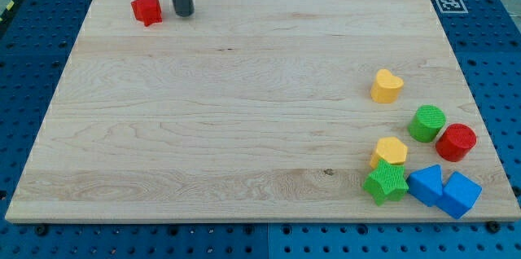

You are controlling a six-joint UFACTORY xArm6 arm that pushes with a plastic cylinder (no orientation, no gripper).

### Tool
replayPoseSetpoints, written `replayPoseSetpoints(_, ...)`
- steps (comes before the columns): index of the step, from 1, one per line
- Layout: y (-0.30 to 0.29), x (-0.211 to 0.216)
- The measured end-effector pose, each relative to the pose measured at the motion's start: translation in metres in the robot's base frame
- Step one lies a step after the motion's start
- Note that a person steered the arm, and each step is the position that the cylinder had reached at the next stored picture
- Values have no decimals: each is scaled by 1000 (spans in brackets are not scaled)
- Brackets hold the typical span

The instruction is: Slide the red star towards the top left side of the board

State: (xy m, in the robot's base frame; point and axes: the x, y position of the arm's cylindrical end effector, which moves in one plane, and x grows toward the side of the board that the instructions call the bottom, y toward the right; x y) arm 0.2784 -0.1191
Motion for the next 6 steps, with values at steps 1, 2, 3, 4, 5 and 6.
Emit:
replayPoseSetpoints(1,10,35)
replayPoseSetpoints(2,-16,64)
replayPoseSetpoints(3,-67,62)
replayPoseSetpoints(4,-73,6)
replayPoseSetpoints(5,-73,-15)
replayPoseSetpoints(6,-41,18)
